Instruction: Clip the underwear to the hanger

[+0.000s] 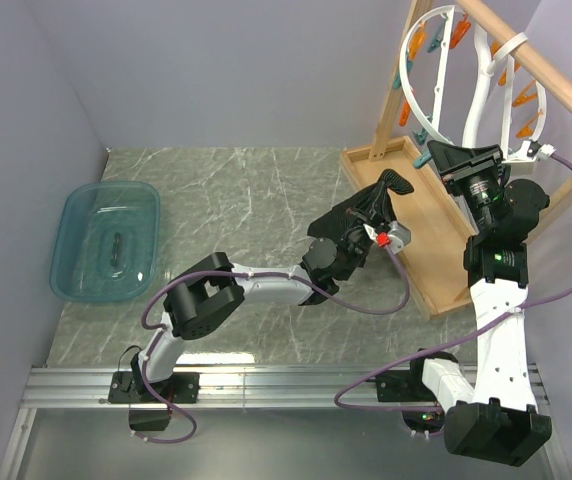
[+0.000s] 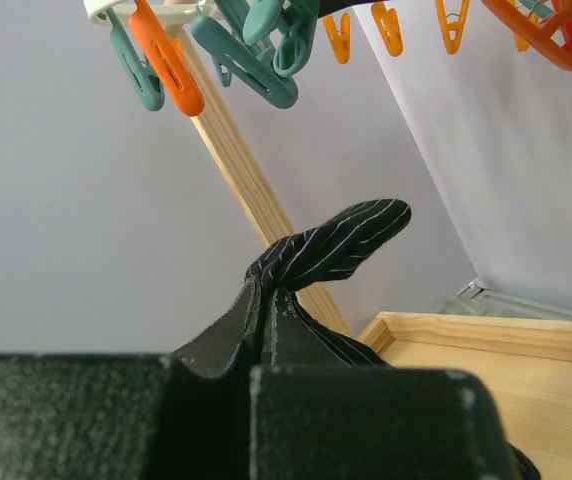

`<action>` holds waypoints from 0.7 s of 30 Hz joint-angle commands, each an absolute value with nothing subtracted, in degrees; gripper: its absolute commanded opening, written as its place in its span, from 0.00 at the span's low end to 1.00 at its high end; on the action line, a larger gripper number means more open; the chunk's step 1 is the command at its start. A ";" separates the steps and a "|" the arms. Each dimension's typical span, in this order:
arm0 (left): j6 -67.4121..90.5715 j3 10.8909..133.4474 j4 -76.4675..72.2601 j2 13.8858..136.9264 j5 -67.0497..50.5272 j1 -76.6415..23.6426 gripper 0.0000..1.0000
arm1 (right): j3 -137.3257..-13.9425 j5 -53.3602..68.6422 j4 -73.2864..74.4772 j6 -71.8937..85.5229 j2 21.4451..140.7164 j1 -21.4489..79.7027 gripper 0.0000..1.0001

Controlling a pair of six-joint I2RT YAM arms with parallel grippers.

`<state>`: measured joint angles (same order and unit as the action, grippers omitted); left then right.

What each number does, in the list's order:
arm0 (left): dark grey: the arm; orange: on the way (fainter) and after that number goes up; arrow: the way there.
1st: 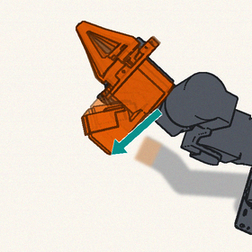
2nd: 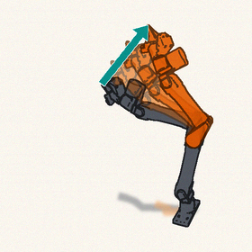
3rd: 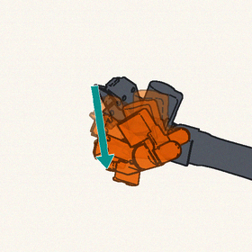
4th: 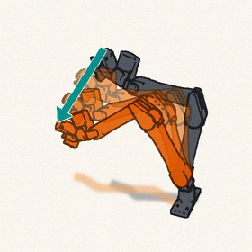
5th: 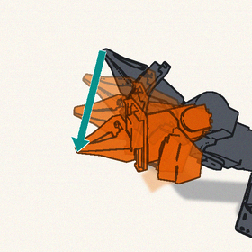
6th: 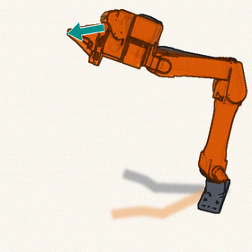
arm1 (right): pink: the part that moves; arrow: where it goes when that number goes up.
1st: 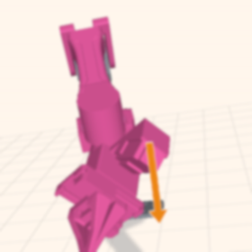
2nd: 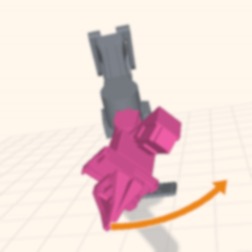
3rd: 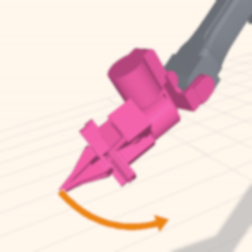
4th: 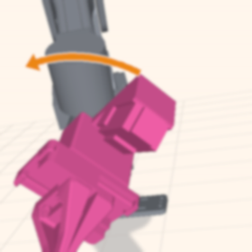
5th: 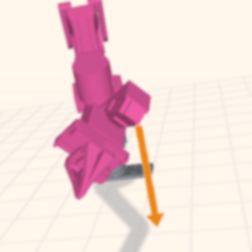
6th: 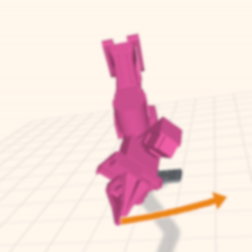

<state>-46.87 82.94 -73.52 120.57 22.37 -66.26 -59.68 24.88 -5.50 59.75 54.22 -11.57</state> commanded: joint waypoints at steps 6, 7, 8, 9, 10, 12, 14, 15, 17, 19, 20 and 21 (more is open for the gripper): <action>-49.75 84.72 -100.63 115.31 20.13 -66.97 0.00 | -58.62 25.84 -1.14 63.02 55.72 -11.60 0.00; -49.83 84.81 -100.63 115.23 20.21 -67.06 0.00 | -58.62 25.93 -1.23 63.10 55.72 -11.60 0.00; -49.92 85.08 -100.55 114.96 20.21 -67.06 0.00 | -58.62 26.01 -1.23 63.28 55.81 -11.60 0.00; -49.92 85.17 -100.55 114.79 20.30 -67.06 0.00 | -58.54 26.10 -1.32 63.37 55.90 -11.60 0.00; -50.01 85.17 -100.63 114.70 20.22 -67.15 0.00 | -58.54 26.19 -1.41 63.46 55.90 -11.60 0.00; -49.92 85.17 -100.72 114.26 20.04 -67.15 0.00 | -58.45 26.28 -1.58 63.63 55.99 -11.78 0.00; -50.18 85.25 -100.72 114.08 19.78 -67.15 0.00 | -58.54 26.45 -1.41 63.81 56.16 -11.60 0.00; -50.10 85.34 -100.81 114.00 19.78 -67.15 0.00 | -58.45 26.54 -1.41 63.72 56.16 -11.60 0.00; -50.10 85.95 -100.55 114.08 20.04 -67.15 0.00 | -58.36 26.63 -1.23 63.81 56.16 -11.60 0.00; -50.27 86.31 -100.37 114.17 20.04 -67.15 0.00 | -58.01 26.98 -1.32 64.16 56.07 -11.69 0.00; -50.45 86.66 -100.37 114.43 19.78 -67.15 0.00 | -57.92 27.16 -1.06 64.42 56.16 -11.60 0.00; -50.54 87.01 -100.37 114.61 19.78 -67.15 0.00 | -57.83 27.51 -1.05 64.60 56.16 -11.60 0.00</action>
<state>-49.28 84.05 -73.73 117.49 20.84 -66.61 -59.61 24.75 -5.34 60.40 54.52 -11.57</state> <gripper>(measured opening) 0.018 0.303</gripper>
